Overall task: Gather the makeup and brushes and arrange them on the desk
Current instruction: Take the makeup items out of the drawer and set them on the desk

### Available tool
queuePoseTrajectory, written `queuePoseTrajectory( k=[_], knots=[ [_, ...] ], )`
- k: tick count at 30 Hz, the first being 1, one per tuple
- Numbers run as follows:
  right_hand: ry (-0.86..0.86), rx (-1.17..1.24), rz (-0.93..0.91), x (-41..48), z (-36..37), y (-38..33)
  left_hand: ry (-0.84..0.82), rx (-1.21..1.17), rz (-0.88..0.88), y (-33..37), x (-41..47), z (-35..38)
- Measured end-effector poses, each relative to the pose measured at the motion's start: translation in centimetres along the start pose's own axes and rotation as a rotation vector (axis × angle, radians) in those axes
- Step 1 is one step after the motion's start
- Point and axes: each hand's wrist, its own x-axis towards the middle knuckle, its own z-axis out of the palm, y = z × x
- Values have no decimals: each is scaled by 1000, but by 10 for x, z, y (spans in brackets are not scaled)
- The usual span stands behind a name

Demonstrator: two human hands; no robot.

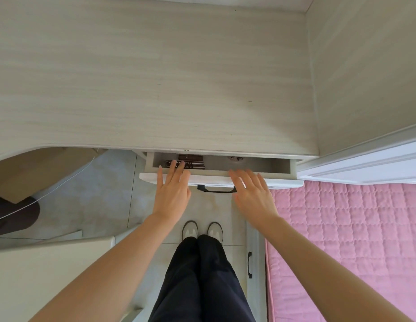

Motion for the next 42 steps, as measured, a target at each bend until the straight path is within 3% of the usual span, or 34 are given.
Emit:
queuePoseTrajectory(
  k=[6, 14, 21, 42],
  knots=[
    [-113, -101, 4, 2, 6, 16, 19, 43, 59, -5, -6, 3],
    [-35, -50, 14, -33, 7, 7, -24, 100, 144, -5, -25, 4],
    [-35, 7, -23, -71, 8, -3, -67, 63, 116, 2, -70, 2],
    [-305, 158, -115, -143, 3, -8, -185, -72, 34, 17, -158, -7]
  ],
)
